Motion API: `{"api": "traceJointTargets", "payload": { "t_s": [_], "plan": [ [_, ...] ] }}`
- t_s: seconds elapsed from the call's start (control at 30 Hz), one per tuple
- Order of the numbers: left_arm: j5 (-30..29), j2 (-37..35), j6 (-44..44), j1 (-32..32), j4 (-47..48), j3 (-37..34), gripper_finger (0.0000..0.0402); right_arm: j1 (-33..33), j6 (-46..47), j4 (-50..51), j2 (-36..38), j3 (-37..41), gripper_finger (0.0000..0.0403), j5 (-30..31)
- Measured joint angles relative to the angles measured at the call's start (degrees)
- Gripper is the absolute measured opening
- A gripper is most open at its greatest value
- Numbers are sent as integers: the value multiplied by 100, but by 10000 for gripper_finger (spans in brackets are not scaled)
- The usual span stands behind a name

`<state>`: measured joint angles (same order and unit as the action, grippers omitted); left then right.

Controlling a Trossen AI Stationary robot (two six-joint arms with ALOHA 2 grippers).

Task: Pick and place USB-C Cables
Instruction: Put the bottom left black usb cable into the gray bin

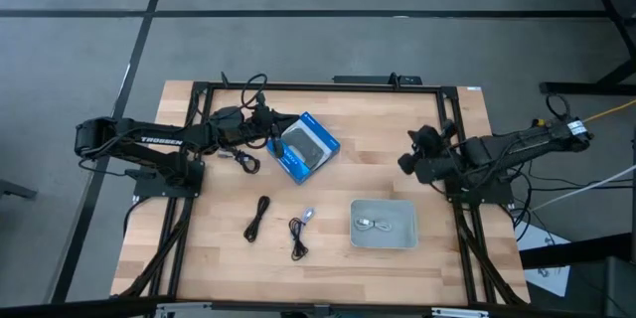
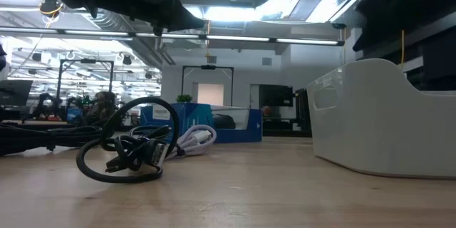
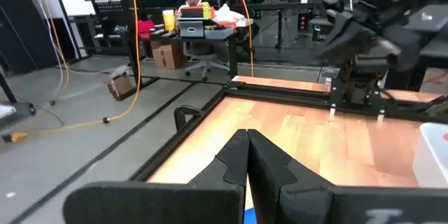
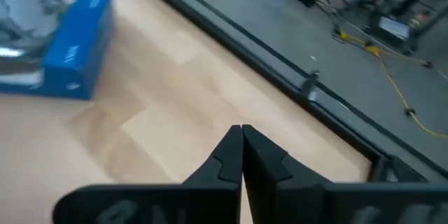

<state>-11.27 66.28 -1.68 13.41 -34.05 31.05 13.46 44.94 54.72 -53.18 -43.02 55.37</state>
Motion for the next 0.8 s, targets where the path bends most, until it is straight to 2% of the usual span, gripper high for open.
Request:
{"api": "traceJointTargets", "payload": {
  "t_s": [0.1,0.17,0.23,0.4,0.57,0.67,0.8],
  "plan": [
    [0,48,366,2,23,0,0,-639,-335,-126,44,1,7,-24],
    [0,91,531,2,41,0,0,-1133,-704,-340,51,1,7,-284],
    [0,125,610,0,34,0,0,-1653,-1258,-720,45,1,7,-831],
    [4,138,637,-9,30,0,0,-2775,-2847,-2008,45,1,7,-2641],
    [4,138,878,-12,35,0,0,-3443,-3547,-2483,45,1,7,-4089],
    [2,138,895,-56,56,0,0,-3622,-3653,-2385,45,3,7,-4319],
    [2,138,914,-194,80,0,0,-3739,-3730,-2207,45,6,7,-4314]
  ]
}}
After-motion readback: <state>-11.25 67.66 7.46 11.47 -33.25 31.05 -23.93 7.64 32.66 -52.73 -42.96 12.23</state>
